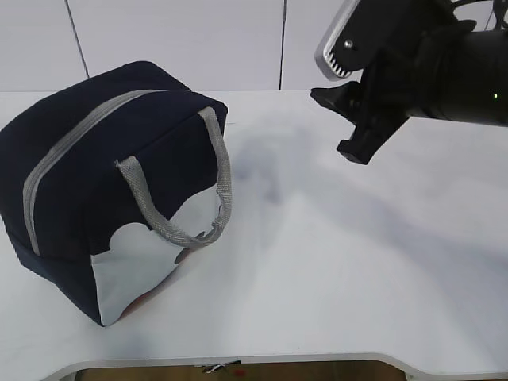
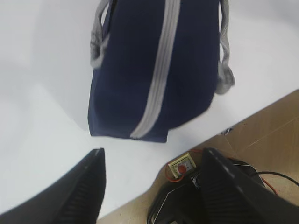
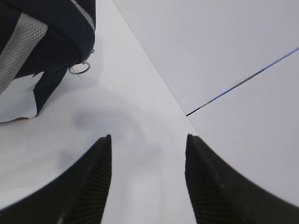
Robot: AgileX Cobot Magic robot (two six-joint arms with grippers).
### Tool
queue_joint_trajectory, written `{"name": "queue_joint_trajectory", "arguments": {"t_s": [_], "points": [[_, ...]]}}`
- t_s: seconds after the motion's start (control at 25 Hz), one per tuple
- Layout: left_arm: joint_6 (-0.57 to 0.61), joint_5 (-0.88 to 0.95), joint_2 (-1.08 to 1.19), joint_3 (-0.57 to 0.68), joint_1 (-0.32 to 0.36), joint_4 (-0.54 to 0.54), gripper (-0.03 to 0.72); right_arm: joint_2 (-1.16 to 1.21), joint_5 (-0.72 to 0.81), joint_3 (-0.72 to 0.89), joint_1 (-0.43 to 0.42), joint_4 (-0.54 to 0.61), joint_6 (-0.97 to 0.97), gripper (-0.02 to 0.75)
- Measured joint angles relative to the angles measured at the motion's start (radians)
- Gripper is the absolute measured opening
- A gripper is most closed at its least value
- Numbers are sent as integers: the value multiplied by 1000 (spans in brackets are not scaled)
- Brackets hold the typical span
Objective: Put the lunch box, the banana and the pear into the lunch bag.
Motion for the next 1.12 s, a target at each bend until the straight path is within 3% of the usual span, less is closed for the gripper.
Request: {"name": "queue_joint_trajectory", "arguments": {"t_s": [0.64, 1.12], "points": [[-11, 8, -669, 419, 0, 28, 475, 0, -46, 6, 1, -19, 2, 420], [-12, -97, -989, 753, 0, 41, 475, 0, -52, 6, 1, -21, 2, 420]]}}
